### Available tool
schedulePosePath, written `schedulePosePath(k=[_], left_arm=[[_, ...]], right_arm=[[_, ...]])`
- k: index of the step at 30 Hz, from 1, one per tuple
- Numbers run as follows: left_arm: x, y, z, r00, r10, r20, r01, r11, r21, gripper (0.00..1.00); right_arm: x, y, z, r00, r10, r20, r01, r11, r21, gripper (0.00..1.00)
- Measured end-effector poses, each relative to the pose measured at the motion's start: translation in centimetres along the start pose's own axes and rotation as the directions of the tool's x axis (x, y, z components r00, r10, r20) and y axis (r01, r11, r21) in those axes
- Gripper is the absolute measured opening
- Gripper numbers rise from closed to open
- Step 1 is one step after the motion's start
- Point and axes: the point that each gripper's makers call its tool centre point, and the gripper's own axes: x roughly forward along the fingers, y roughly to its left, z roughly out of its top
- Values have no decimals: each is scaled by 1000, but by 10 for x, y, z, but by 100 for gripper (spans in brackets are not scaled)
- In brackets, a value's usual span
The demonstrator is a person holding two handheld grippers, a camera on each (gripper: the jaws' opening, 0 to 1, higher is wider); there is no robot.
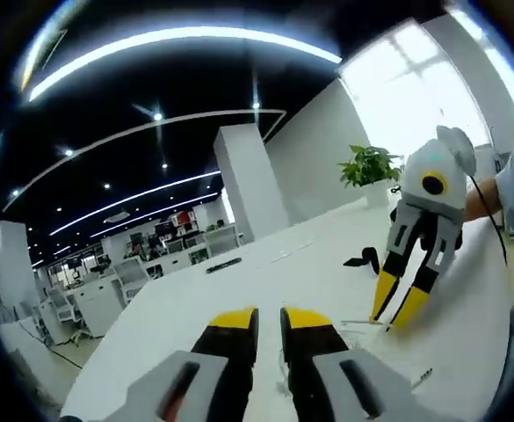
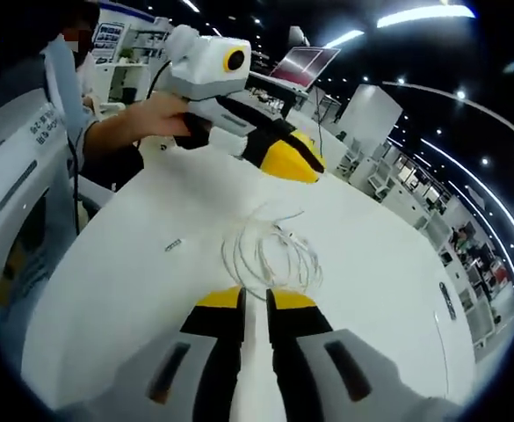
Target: Peel open the Velcro strap on the desktop, arrange the wired earphones neatly onto it, and close the Velcro strap to secure them.
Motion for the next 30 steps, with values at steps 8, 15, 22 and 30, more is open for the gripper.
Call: schedulePosePath(k=[8,15,22,30], left_arm=[[13,-12,-17,996,-56,-65,57,998,11,15],[-4,-1,-28,994,-44,-97,47,998,32,15],[-1,-7,-43,985,-68,-157,83,992,91,16],[18,2,-52,982,-32,-184,54,992,116,15]], right_arm=[[1,-29,-3,996,-85,-4,85,996,12,11],[-10,-20,5,997,-50,56,44,994,100,11],[-8,-17,14,995,-43,89,31,992,125,7],[-18,-24,31,985,-71,157,53,992,115,5]])
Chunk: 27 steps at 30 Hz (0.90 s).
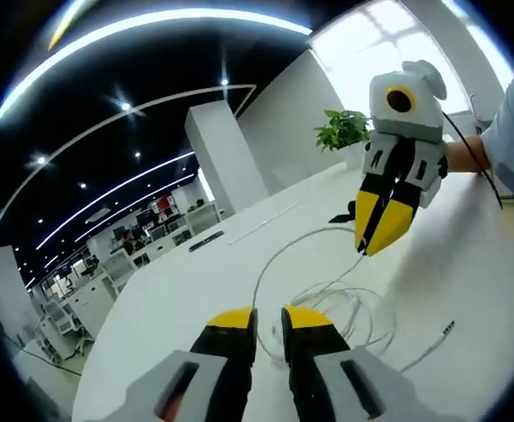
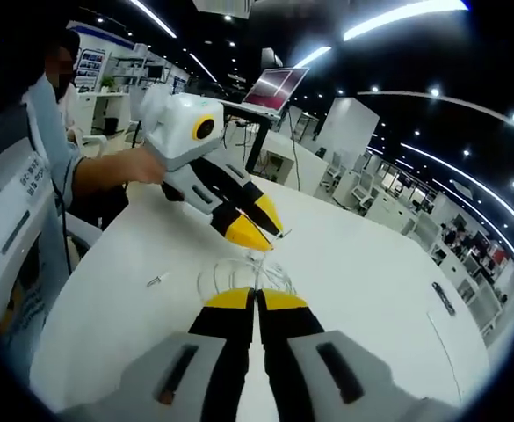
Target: Peel open the Velcro strap on the desktop, arrange the wired earphones neatly onto it, and close the Velcro strap to secure them.
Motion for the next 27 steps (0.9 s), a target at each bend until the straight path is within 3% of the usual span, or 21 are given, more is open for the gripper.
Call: schedulePosePath(k=[9,12,18,23,27], left_arm=[[5,10,2,999,41,-9,-41,999,8,16],[4,11,6,999,46,8,-46,999,0,7],[-7,18,8,995,97,11,-97,995,27,6],[-29,34,20,978,202,52,-205,977,62,6],[-46,44,29,963,256,83,-261,963,61,6]], right_arm=[[-5,0,16,999,-13,39,15,999,-50,4],[-6,-2,21,998,-19,53,21,999,-44,4],[-9,-13,29,995,-71,74,73,997,-20,4],[-16,-35,30,984,-171,51,174,983,-58,4],[-22,-43,36,976,-213,56,217,972,-87,4]])
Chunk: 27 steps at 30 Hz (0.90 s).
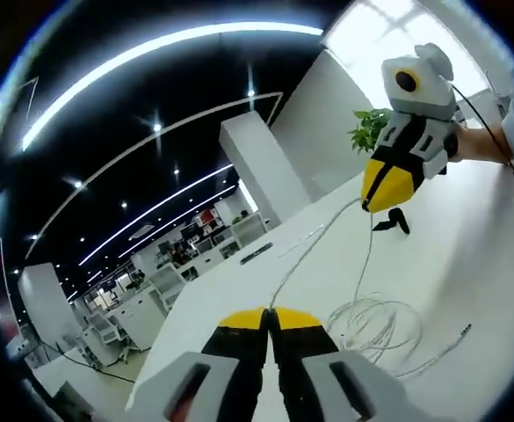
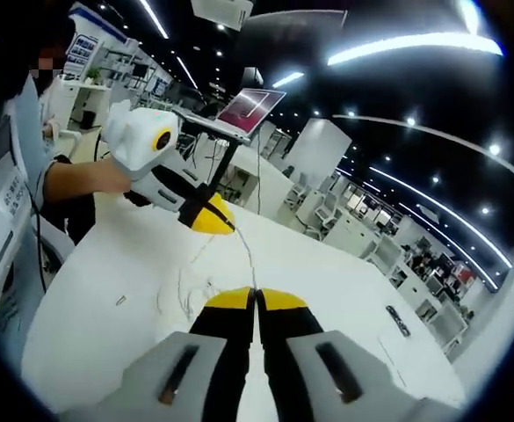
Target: Peel open the Velcro strap on the desktop, arrange the wired earphones neatly onto it, and close the Velcro strap to secure them.
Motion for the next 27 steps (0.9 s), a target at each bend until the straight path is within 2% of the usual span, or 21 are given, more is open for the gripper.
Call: schedulePosePath(k=[4,7,10,14,17,20,21,23,24,26,27], left_arm=[[-6,0,7,1000,14,16,-14,1000,11,6],[-5,-4,5,1000,16,5,-16,999,39,6],[-4,-9,1,1000,-1,-3,1,1000,24,6],[-3,-17,-2,1000,-29,4,29,999,-14,6],[-3,-22,1,999,-39,19,39,999,-25,6],[-2,-25,2,999,-40,21,41,999,-16,6],[-2,-23,-1,1000,-28,6,28,1000,-4,6],[-4,-12,-11,999,22,-32,-21,999,28,6],[-6,-11,-13,999,15,-28,-15,1000,11,6],[-8,-14,-17,999,-35,-15,33,993,-112,6],[-8,-15,-16,999,-44,-5,43,993,-113,6]], right_arm=[[-5,-7,9,999,-32,14,33,999,-32,4],[-5,-9,11,999,-38,14,38,998,-48,4],[-7,-14,13,998,-55,12,56,996,-65,4],[-8,-25,8,995,-95,-42,91,992,-88,4],[-6,-34,-2,985,-147,-90,137,984,-111,4],[-7,-49,-14,962,-235,-138,210,962,-173,4],[-10,-56,-19,949,-274,-160,241,950,-197,3],[-18,-75,-34,907,-357,-222,301,920,-250,3],[-22,-80,-46,896,-365,-252,315,924,-217,3],[-23,-84,-55,911,-331,-247,307,943,-129,3],[-23,-83,-60,918,-310,-246,298,951,-86,3]])
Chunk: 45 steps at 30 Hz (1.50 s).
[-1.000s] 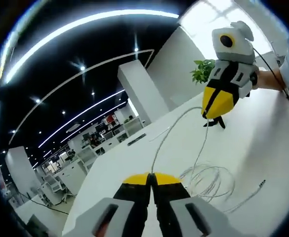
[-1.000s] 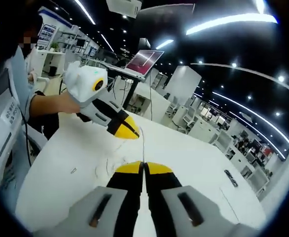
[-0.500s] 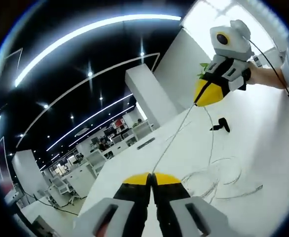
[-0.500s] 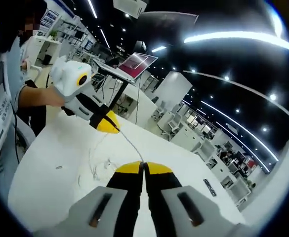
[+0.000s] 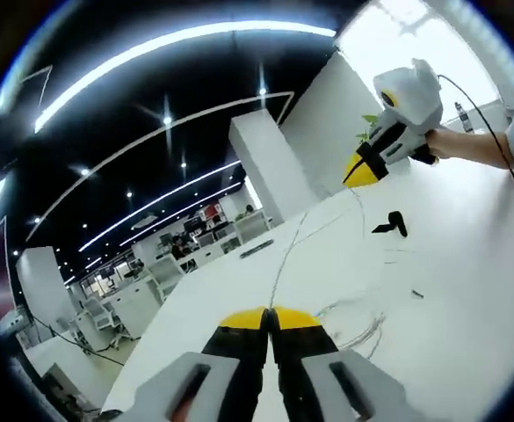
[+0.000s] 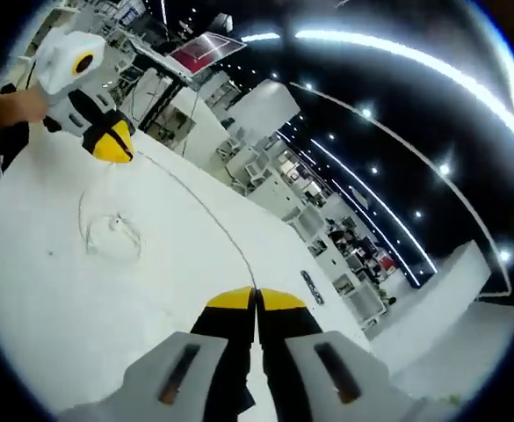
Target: Peel open the Velcro strap on the desktop, arrange the wired earphones neatly onto it, and close the Velcro strap to secure them.
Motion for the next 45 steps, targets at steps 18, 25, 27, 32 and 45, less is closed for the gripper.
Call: schedulePosePath(k=[18,25,27,32,45], left_arm=[[1,-5,-2,1000,3,-10,-3,1000,19,6],[2,-2,-4,1000,8,-14,-8,1000,14,6],[1,0,-6,1000,12,-18,-12,1000,10,6],[4,-4,-9,1000,-15,-21,14,1000,-16,6],[9,-6,-16,999,-38,-34,37,998,-44,6]], right_arm=[[-2,-65,-47,981,-178,-78,182,982,43,3],[-14,-100,-69,946,-299,-124,301,953,5,3],[-20,-112,-76,935,-331,-130,333,943,-9,3],[-28,-130,-93,922,-355,-156,363,932,22,3],[-78,-201,-134,822,-522,-226,541,840,26,3]])
